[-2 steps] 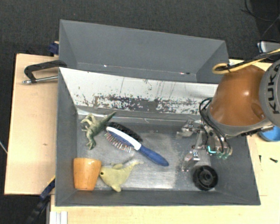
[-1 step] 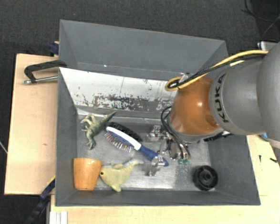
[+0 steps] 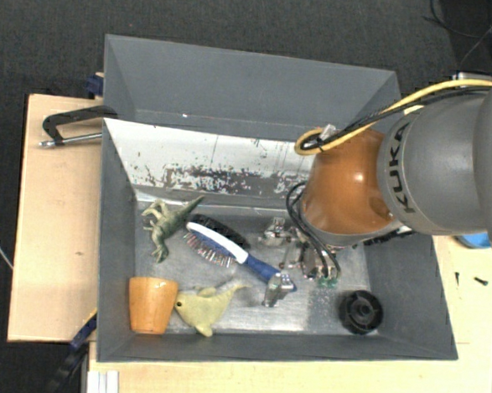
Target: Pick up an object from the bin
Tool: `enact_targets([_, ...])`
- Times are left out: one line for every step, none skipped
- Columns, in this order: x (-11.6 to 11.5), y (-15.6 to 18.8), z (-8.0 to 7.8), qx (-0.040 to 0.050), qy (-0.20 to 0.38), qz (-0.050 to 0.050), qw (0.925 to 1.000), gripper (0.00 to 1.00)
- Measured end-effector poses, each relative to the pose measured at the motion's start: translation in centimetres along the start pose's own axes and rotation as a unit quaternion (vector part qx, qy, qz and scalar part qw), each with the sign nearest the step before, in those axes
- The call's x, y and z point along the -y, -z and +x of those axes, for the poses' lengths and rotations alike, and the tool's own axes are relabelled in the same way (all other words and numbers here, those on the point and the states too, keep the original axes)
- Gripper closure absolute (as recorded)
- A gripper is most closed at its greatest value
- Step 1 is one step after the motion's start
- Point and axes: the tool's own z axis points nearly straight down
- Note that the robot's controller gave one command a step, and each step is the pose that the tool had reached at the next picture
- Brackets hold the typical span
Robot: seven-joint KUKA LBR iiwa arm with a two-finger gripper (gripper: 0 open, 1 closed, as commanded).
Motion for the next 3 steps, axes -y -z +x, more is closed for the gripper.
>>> enact_targets([2.1,-0.2,-0.4,-0.0010,-0.023,0.001,0.9997,0.00])
enact_targets([3.9,-3.1,-2.2,-0.0013,-0.071,-0.001,0.9975,0.00])
enact_targets([1.0,-2.9,-1.8,0.0017,-0.073,0.001,0.9973,0.00])
